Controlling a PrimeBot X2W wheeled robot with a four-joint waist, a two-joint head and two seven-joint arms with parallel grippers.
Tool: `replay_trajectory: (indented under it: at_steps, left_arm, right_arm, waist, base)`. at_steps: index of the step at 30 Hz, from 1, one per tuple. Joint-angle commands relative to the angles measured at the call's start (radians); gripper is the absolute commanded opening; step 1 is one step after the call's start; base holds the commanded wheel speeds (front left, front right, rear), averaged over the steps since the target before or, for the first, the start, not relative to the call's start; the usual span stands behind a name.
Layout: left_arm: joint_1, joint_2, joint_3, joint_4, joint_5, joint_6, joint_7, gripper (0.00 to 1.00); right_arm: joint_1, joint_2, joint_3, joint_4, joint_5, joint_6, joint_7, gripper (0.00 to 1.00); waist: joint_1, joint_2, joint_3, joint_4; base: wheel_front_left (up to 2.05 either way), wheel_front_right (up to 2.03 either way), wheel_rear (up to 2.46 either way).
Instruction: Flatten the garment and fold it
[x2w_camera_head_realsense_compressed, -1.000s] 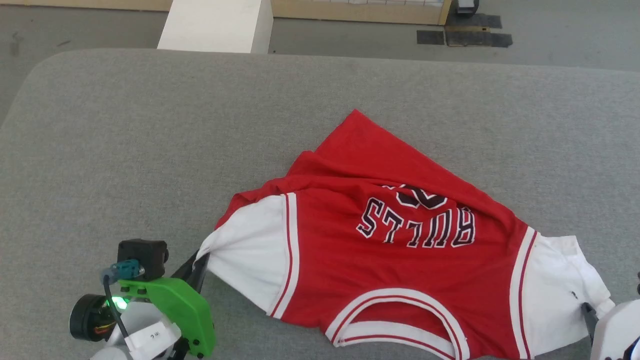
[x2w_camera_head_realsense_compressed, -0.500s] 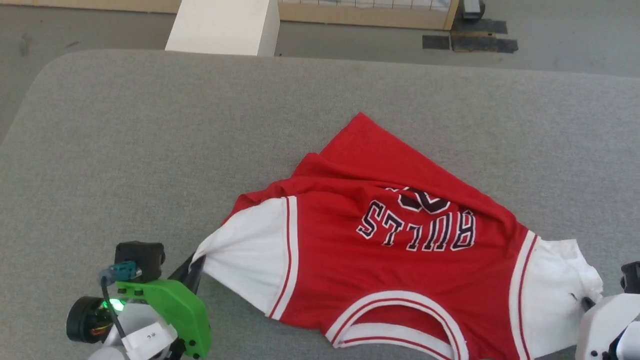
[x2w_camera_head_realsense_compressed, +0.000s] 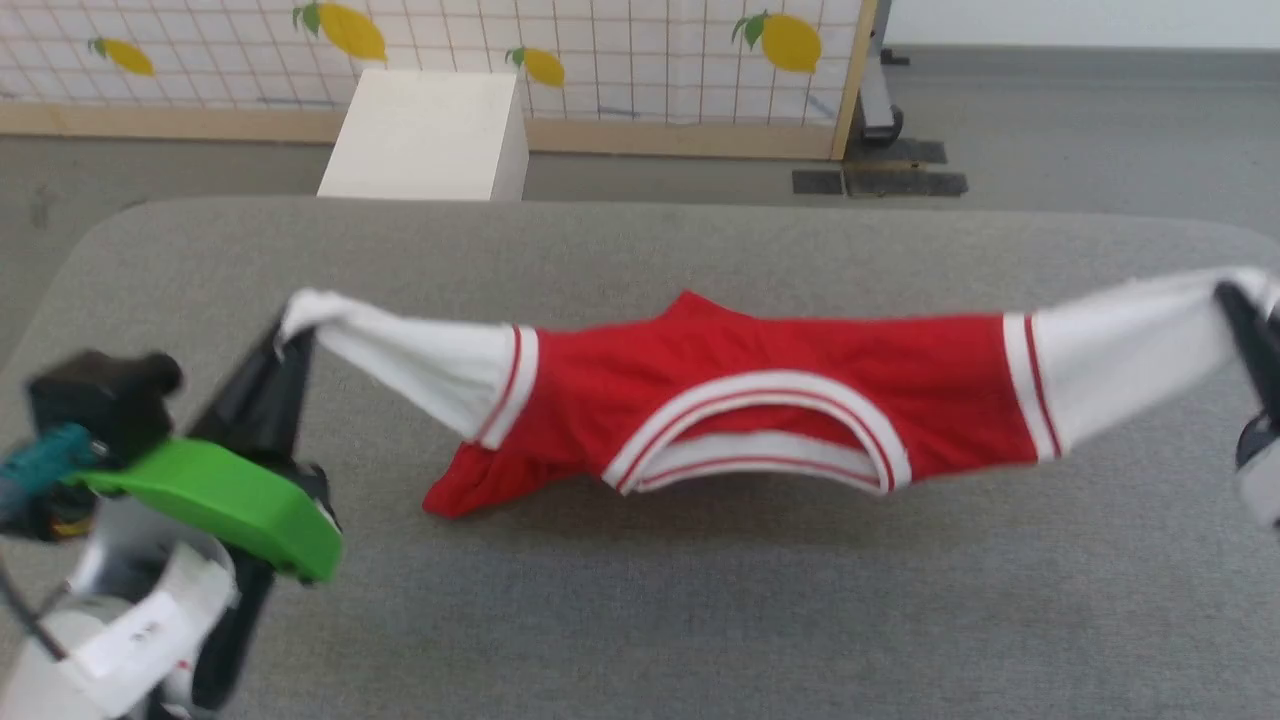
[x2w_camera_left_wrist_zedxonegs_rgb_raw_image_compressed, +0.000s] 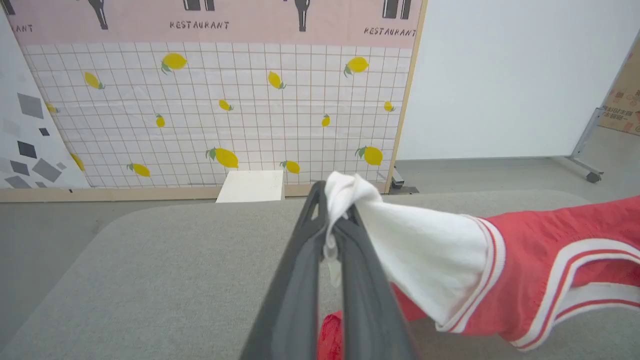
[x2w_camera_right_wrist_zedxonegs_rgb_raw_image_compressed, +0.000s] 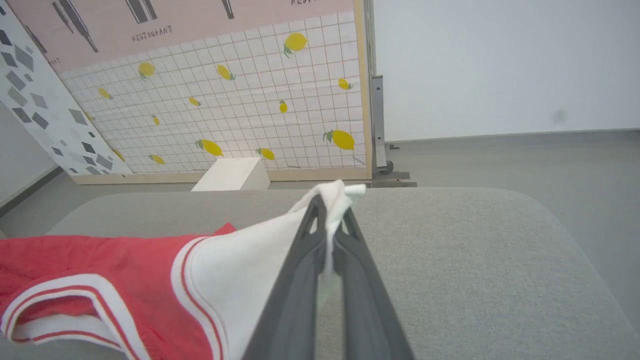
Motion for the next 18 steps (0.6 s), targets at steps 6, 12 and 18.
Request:
replay_trajectory:
  at_steps: [6,12,18]
  left_arm:
    - [-0.158,0.048,0.061,-0.063,-0.031,-0.025,-0.018,0.0]
    - [-0.373,0.09,0.072,-0.049,-0.049,-0.049,0.016,0.0]
    - [-0.625,0.121,0.053,0.103,-0.053,-0.075,0.054,0.0]
  right_arm:
    - [-0.185,-0.062,0.004,-0.031,0.091,-0.001,-0.013,0.0]
    - [-0.375,-0.095,0.038,-0.001,0.105,-0.001,-0.013,0.0]
    - [-0.605,-0.127,0.093,0.107,0.077,-0.001,-0.016,0.0]
  waist:
    - [0.0,0.0,-0.043,-0.031]
    - [0.0,0.0,-0.003,-0.047]
    - [0.0,0.0,0.102,-0.069]
  base:
    - [0.0,0.0,0.0]
    - [0.0,0.0,0.0]
    - [0.0,0.0,0.0]
